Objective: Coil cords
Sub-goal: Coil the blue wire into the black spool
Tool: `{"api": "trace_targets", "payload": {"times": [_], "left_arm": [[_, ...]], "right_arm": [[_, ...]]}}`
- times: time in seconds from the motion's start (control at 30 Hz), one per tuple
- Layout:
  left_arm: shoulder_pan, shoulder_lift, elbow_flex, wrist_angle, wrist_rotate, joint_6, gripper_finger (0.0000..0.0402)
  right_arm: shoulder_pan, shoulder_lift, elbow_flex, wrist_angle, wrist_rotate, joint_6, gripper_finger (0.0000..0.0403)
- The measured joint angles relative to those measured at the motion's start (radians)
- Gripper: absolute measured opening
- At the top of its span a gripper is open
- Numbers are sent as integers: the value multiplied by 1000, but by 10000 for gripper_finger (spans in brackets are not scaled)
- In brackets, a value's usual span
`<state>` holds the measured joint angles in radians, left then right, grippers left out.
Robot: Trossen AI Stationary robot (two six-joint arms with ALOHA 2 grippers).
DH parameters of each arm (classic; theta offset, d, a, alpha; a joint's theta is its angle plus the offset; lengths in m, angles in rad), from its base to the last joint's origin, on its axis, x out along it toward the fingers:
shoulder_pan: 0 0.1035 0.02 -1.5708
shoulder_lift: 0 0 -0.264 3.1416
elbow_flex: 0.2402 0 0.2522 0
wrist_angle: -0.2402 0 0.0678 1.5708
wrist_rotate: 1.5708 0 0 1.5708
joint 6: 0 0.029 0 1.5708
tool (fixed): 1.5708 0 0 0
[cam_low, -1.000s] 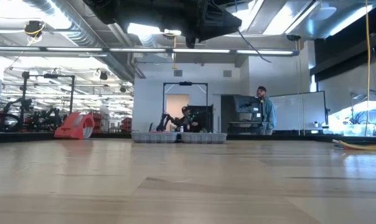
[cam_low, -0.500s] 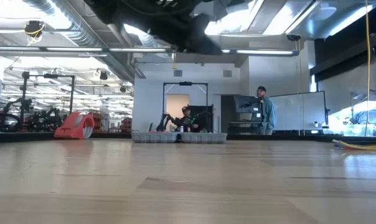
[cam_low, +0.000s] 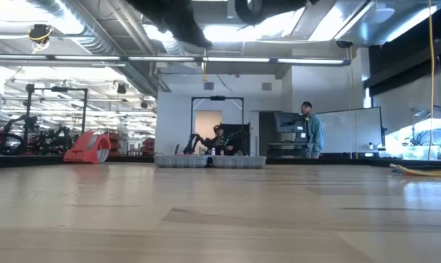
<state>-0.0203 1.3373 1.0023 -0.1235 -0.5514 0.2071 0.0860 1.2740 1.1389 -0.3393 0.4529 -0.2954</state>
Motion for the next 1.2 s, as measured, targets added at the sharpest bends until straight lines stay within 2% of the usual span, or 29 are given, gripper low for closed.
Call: {"api": "trace_targets", "payload": {"times": [0.07,0.23,0.3,0.47,0.67,0.97,1.2], "left_arm": [[0,-43,0,-7,20,-27,3],[-1,-95,0,45,166,-96,4],[-5,-93,0,70,208,-122,4],[-5,-53,-1,157,233,-179,5],[-6,-6,-1,224,339,-229,5],[-7,115,0,402,353,-202,5],[-7,128,2,362,317,-85,5]], "right_arm": [[-1,12,-3,-23,31,3,5],[-2,69,-23,-6,116,-10,5],[-1,97,-23,11,157,-21,5],[-1,168,-23,92,208,-52,5],[0,227,-23,163,247,-78,5],[-2,237,-24,212,217,-78,5],[-2,238,-25,208,184,-17,5]]}}
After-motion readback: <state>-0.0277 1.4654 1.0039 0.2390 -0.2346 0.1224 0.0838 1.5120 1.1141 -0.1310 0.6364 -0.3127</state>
